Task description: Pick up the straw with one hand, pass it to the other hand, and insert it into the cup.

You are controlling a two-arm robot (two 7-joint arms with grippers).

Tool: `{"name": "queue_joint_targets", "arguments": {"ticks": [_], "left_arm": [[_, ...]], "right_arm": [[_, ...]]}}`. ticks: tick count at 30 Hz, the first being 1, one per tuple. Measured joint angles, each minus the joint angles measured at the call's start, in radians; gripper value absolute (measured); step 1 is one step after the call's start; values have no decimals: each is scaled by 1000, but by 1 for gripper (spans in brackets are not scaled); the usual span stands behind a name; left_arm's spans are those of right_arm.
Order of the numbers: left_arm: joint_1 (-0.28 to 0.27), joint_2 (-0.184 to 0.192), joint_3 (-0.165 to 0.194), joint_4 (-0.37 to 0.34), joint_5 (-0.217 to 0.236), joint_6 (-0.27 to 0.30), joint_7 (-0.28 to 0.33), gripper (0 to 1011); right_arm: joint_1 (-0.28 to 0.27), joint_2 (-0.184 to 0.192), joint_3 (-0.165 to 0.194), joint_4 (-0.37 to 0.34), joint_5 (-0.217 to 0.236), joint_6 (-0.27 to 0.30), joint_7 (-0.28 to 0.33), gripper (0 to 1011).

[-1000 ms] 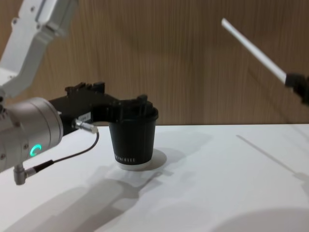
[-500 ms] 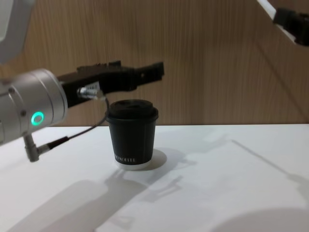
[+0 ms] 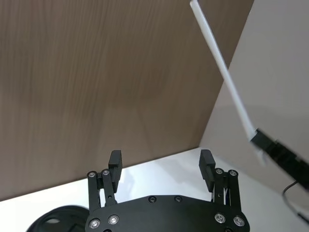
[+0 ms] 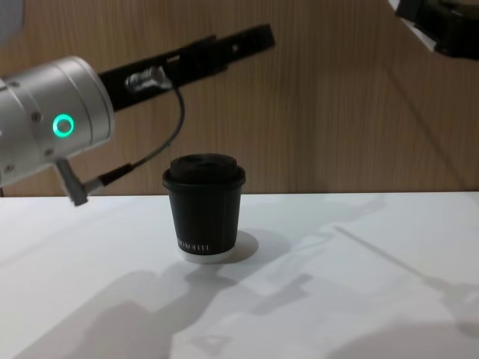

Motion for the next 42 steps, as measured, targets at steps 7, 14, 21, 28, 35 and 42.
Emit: {"name": "queue_joint_targets", "arguments": {"ticks": [7,14,21,28,35,42], "left_arm": [[-13,-27,-17,12,-96,23,-41,1003],[-29,-47,-22,34,-173,46,-76,1003],[-45,-61,-14,57,-221,66,-102,1003],[-67,-76,0,85,-263,86,-135,1003],[-94,-97,14,120,-307,98,-184,1003],[-126,-121,28,160,-346,102,-232,1003]], "right_arm": [[4,2,-18,10,5,-9,9,1],[7,4,-29,15,10,-13,14,1],[8,4,-34,18,12,-14,15,1],[8,5,-38,19,13,-16,16,1],[9,5,-40,20,14,-17,17,1],[9,5,-41,21,15,-17,18,1]]}}
